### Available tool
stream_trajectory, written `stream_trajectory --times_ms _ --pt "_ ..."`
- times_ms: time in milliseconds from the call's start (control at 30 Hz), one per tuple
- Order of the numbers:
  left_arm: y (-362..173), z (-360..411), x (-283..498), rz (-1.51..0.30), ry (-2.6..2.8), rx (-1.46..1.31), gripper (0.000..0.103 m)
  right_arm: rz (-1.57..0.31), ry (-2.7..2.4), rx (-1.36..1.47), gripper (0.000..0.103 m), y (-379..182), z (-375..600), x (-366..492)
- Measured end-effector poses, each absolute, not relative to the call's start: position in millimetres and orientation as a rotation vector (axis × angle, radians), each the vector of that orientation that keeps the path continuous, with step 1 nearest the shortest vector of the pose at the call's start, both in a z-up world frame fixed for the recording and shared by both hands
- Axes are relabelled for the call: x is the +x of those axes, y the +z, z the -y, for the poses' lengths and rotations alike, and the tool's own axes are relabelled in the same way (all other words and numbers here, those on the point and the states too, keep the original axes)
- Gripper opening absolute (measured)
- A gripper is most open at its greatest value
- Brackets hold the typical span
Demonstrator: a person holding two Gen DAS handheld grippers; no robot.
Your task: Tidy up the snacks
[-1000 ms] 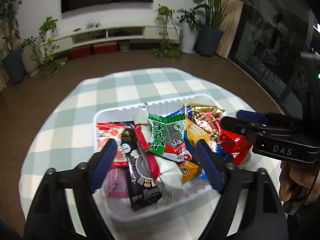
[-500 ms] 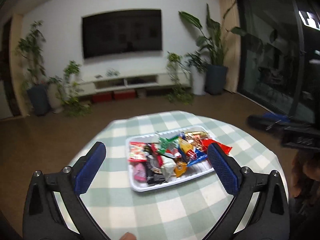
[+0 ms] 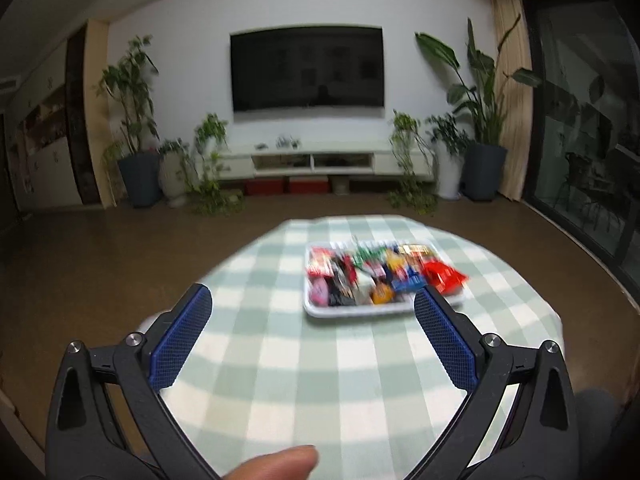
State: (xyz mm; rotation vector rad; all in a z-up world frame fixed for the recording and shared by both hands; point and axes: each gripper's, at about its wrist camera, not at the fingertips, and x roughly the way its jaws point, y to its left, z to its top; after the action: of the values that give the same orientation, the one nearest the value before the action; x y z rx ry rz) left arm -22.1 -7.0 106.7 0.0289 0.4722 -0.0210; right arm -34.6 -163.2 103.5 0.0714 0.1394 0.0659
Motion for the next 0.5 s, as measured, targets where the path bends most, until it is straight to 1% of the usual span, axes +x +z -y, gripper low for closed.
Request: stream_trajectory --times_ms 233,367,500 --pt "67 11 -36 -0.618 -0.061 0.013 0.103 -0.327 0.002 0.142 0.103 62 175 -36" --pt "48 17 -38 -0.656 -0.067 0.021 0.103 -0.385 -0.017 0.131 0.103 42 171 -39" --pt "37 19 -25 -0.681 -0.064 0.014 0.103 -0.425 -0.025 0.090 0.103 26 160 -40"
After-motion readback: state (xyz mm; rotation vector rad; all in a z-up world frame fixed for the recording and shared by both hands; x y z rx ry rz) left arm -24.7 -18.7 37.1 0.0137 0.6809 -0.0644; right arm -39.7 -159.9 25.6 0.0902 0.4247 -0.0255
